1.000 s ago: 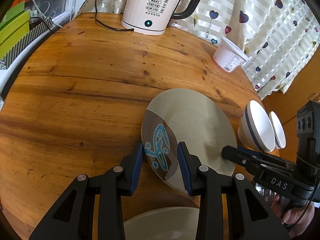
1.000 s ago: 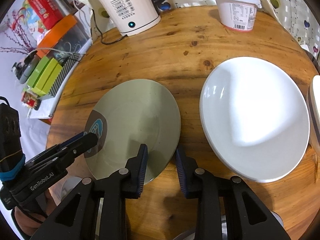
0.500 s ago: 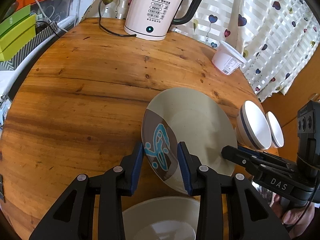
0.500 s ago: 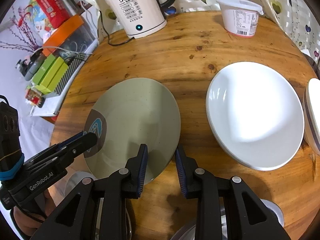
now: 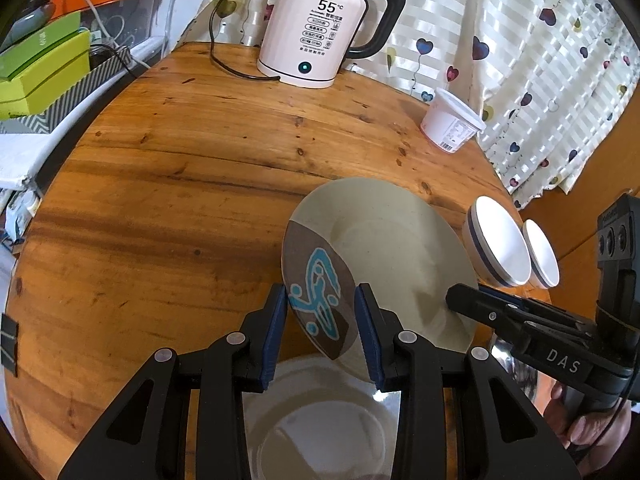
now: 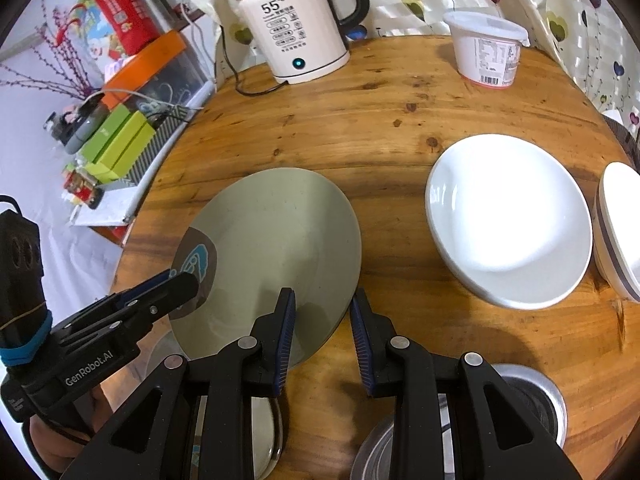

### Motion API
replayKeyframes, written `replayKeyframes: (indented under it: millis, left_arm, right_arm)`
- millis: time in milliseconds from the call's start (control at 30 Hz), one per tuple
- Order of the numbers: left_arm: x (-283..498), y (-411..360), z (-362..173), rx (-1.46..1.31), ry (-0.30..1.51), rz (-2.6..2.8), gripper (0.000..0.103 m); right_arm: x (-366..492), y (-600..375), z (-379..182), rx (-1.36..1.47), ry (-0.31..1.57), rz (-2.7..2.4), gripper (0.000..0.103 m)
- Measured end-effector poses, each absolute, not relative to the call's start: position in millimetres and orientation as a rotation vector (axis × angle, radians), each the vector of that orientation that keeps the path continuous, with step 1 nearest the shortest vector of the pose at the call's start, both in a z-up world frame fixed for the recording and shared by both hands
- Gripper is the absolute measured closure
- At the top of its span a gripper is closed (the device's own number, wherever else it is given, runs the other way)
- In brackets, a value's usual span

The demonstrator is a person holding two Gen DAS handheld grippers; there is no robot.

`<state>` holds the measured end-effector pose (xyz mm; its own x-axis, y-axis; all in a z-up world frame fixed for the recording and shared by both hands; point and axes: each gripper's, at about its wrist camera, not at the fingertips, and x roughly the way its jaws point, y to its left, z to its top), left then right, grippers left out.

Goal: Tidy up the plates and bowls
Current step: 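Lift the green plate with the left tool over the stack while the right tool holds it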

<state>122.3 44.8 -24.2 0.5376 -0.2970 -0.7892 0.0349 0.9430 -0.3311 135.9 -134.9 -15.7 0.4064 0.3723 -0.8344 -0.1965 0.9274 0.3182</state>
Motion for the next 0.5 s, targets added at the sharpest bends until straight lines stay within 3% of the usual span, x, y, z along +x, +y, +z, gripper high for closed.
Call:
replayKeyframes:
  millis: [500]
  left_arm:
    - [81,54,-19,-0.300,0.973,-0.156,0.067]
  right_arm:
    - [108,-119,-10,0.148,1.090,0.404,0.076]
